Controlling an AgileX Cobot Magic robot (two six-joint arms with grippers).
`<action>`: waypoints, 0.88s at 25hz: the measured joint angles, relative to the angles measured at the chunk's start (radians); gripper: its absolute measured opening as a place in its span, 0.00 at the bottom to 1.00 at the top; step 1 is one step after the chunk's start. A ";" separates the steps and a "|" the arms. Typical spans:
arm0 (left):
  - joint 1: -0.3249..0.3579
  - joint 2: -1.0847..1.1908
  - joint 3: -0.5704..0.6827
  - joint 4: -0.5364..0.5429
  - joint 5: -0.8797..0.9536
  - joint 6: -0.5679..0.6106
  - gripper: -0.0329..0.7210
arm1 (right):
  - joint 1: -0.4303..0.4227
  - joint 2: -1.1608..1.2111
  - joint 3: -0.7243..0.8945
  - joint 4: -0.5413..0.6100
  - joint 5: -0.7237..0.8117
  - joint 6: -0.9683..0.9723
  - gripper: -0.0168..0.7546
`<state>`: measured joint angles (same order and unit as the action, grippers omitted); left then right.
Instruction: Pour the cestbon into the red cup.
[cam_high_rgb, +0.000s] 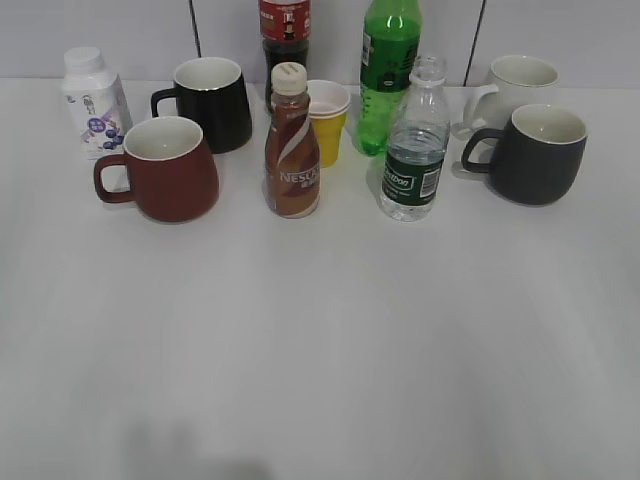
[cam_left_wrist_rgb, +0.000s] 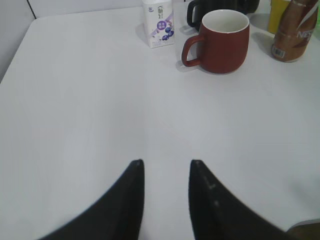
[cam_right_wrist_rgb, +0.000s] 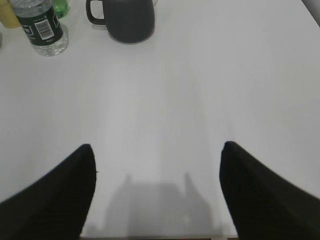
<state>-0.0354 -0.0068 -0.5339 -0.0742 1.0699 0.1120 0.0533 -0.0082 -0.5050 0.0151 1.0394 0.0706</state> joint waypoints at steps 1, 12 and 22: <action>0.000 0.000 0.000 0.000 0.000 0.000 0.36 | 0.000 0.000 0.000 0.000 0.000 0.000 0.77; 0.000 0.000 0.000 0.000 0.000 0.000 0.36 | 0.000 0.000 0.000 0.000 0.000 0.000 0.77; 0.000 0.000 0.000 0.000 0.000 0.000 0.36 | 0.000 0.000 0.000 0.000 0.000 0.000 0.77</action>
<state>-0.0354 -0.0068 -0.5339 -0.0742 1.0699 0.1120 0.0533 -0.0082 -0.5050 0.0151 1.0394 0.0706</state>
